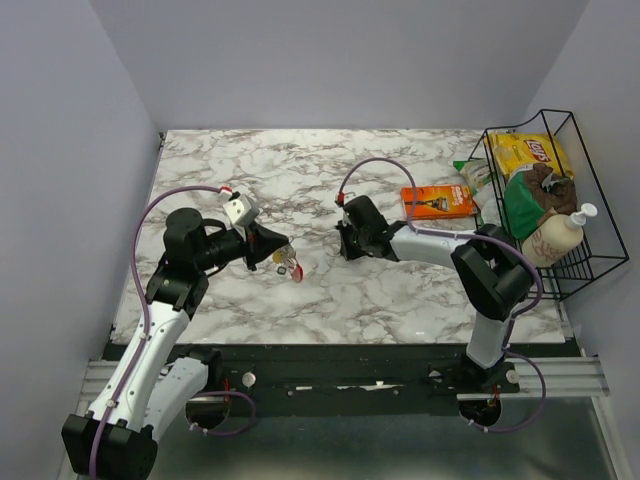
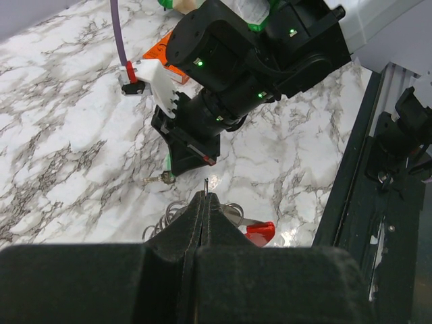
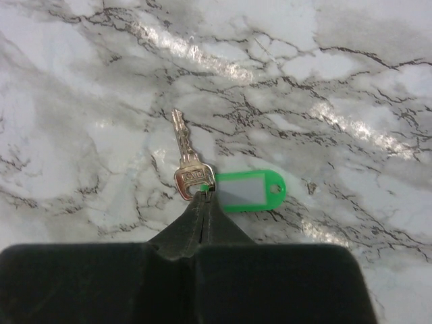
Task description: Put the keys on the keyring
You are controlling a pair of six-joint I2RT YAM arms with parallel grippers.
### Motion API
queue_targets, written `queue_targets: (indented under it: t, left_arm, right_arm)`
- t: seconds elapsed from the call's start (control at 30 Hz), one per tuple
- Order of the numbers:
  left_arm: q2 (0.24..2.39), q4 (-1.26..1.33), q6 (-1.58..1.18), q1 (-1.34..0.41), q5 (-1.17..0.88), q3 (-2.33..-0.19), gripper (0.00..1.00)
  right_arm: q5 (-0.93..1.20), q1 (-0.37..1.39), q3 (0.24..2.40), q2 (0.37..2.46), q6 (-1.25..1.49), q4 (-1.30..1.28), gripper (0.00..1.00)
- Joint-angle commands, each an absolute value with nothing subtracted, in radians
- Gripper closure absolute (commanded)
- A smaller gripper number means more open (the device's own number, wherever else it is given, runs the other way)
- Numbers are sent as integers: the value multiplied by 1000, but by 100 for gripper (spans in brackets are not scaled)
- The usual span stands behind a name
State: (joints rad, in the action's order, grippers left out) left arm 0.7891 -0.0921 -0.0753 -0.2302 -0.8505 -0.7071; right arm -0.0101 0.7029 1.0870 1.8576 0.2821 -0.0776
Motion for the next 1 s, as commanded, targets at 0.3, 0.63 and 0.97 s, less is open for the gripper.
queue_targets:
  t: [0.3,0.63,0.97]
  left_arm:
    - [769,-103,-5,-225,-897,-719,100]
    - [739,-133,107,-225,-916,-726,100]
    - [723,-124,109,-225,-922,-709,100]
  right_arm:
    - [175,698,991,1474,-78,-63,99]
    - [396,696,993,1333,-236,-184,99]
    - [287,698,925,1629,70,-30,99]
